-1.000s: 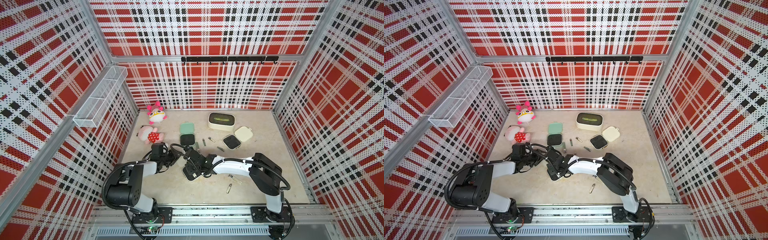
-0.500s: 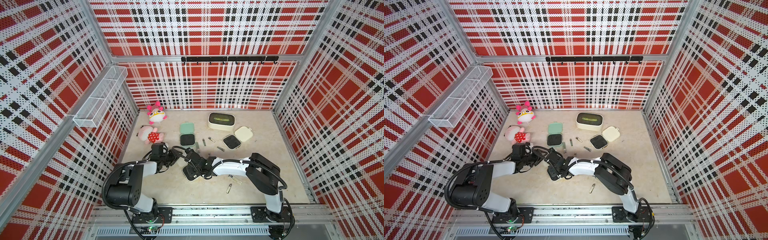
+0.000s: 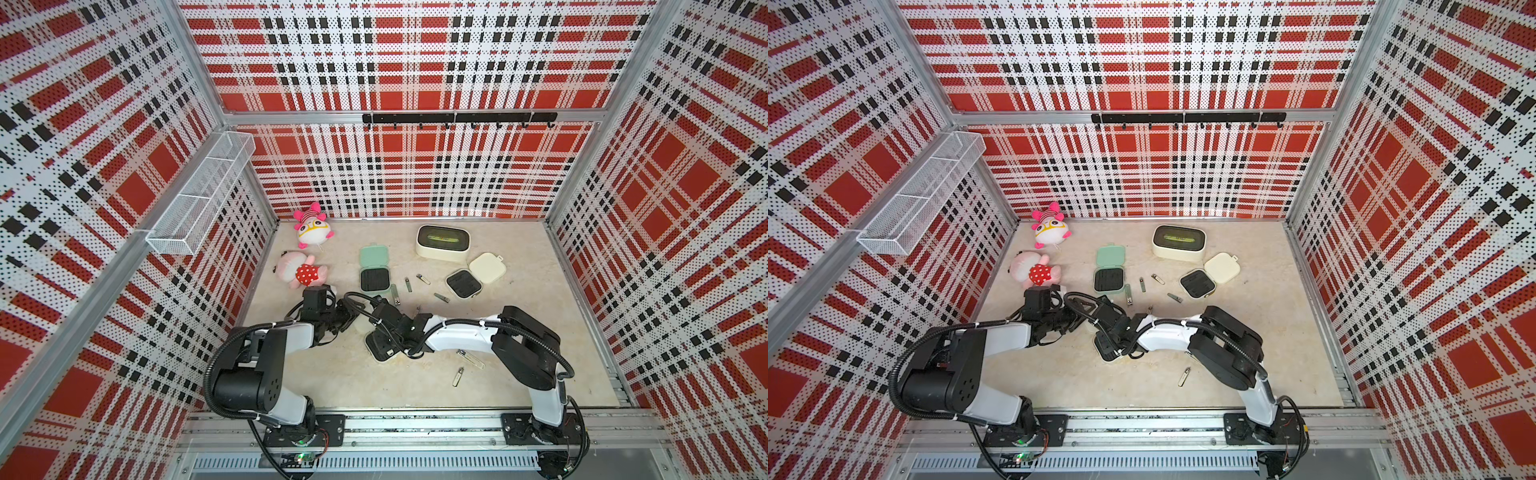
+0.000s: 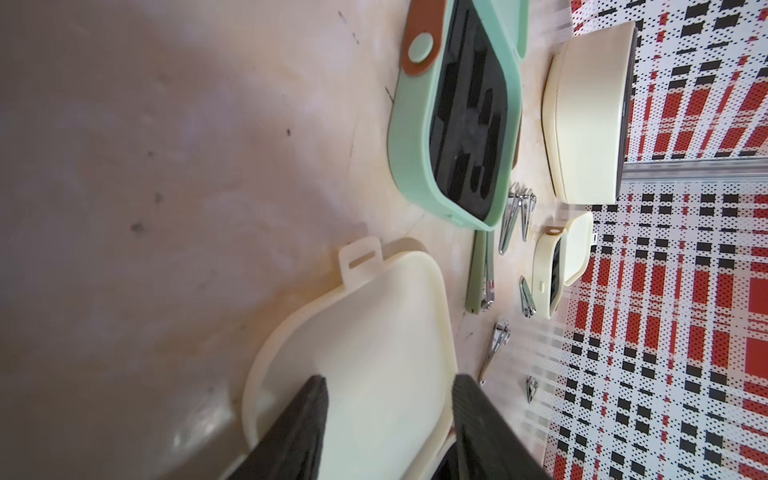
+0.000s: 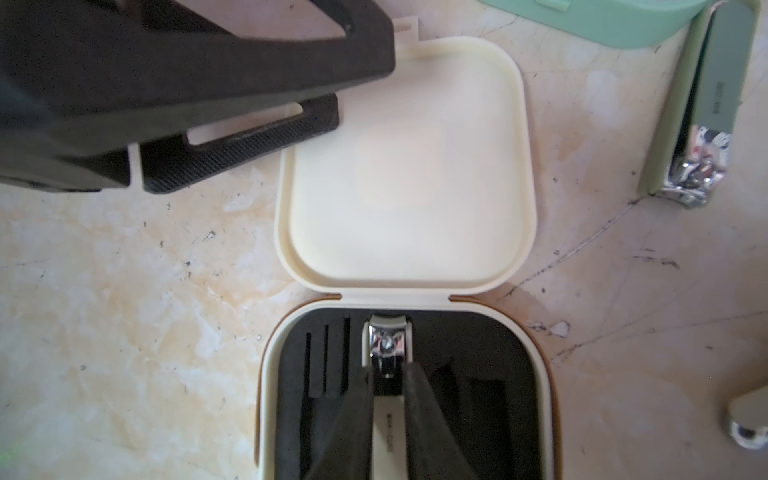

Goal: Organize nail clipper sets
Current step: Adjust the nail clipper in the storage box, then pick up the nail clipper from the center of the board.

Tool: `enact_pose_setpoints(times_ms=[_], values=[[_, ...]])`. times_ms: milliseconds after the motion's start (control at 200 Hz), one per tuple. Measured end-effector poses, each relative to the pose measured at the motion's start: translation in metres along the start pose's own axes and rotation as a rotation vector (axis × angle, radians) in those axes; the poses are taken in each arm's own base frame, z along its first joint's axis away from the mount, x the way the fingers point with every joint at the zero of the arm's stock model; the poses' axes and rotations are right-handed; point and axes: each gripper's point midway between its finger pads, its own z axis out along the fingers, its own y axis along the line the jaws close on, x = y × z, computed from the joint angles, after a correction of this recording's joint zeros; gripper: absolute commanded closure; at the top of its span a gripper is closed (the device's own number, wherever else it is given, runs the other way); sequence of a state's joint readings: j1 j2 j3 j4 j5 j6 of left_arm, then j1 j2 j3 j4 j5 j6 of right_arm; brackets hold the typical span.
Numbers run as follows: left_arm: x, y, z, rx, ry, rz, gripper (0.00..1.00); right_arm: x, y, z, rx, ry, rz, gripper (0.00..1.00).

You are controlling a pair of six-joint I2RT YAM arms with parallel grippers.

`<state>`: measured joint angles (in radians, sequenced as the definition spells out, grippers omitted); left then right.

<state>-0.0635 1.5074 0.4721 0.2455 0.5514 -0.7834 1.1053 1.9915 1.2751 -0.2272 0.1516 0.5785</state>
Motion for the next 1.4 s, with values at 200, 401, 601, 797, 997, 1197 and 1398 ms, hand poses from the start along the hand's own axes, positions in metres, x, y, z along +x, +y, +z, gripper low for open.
enact_pose_setpoints(times_ms=[200, 401, 601, 797, 997, 1197, 1398], values=[[0.002, -0.002, -0.004, -0.010, 0.013, -0.010, 0.39, 0.000, 0.000, 0.000, 0.002, 0.001, 0.007, 0.70], [-0.001, -0.017, -0.012, -0.004, 0.012, 0.000, 0.34, -0.008, -0.002, -0.008, 0.024, -0.011, 0.003, 0.56], [-0.014, -0.049, -0.029, 0.039, -0.032, 0.054, 0.30, -0.041, -0.011, -0.055, 0.048, -0.112, 0.030, 0.46], [-0.012, -0.068, -0.046, 0.060, -0.066, 0.112, 0.28, -0.049, -0.060, -0.102, 0.137, -0.166, 0.121, 0.45], [-0.006, -0.069, -0.050, 0.036, -0.071, 0.133, 0.28, -0.001, -0.114, -0.122, 0.273, -0.074, 0.228, 0.60], [0.000, -0.069, -0.051, 0.007, -0.071, 0.148, 0.28, 0.056, -0.130, -0.142, 0.305, 0.036, 0.352, 0.60], [-0.006, -0.078, -0.051, 0.005, -0.092, 0.171, 0.28, 0.107, -0.133, -0.154, 0.303, 0.113, 0.468, 0.53]])
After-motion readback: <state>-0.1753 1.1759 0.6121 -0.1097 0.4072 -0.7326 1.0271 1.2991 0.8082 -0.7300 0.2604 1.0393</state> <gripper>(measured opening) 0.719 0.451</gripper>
